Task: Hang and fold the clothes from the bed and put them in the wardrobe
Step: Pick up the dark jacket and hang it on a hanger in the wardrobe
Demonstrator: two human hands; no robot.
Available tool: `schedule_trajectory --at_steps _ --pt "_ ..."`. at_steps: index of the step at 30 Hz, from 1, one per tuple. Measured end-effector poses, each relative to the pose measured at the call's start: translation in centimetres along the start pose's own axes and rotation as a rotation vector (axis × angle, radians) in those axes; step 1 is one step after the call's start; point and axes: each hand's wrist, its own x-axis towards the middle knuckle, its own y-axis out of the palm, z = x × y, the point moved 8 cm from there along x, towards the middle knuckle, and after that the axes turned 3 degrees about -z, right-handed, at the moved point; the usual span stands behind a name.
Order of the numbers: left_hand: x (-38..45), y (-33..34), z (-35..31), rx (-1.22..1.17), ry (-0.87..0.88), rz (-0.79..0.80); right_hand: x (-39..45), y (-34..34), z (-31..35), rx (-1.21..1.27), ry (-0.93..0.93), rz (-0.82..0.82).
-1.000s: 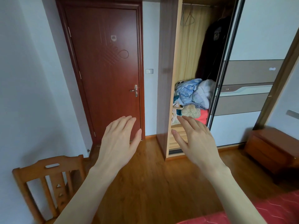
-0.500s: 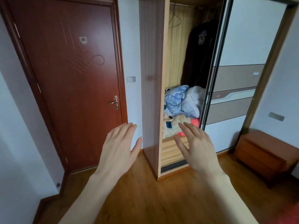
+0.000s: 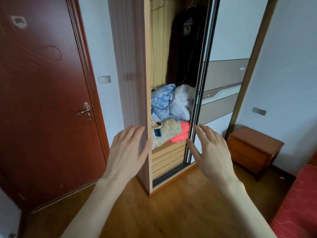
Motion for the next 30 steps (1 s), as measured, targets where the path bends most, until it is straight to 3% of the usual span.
schedule_trajectory --at_steps 12,30 --pt "15.6 16.3 -4.6 -0.196 0.140 0.030 10.0 6.7 -13.8 -0.112 0.200 -0.016" --pt "29.5 35.7 -25.7 -0.562 0.490 0.080 10.3 4.6 -36.4 -0.434 0.561 -0.077"
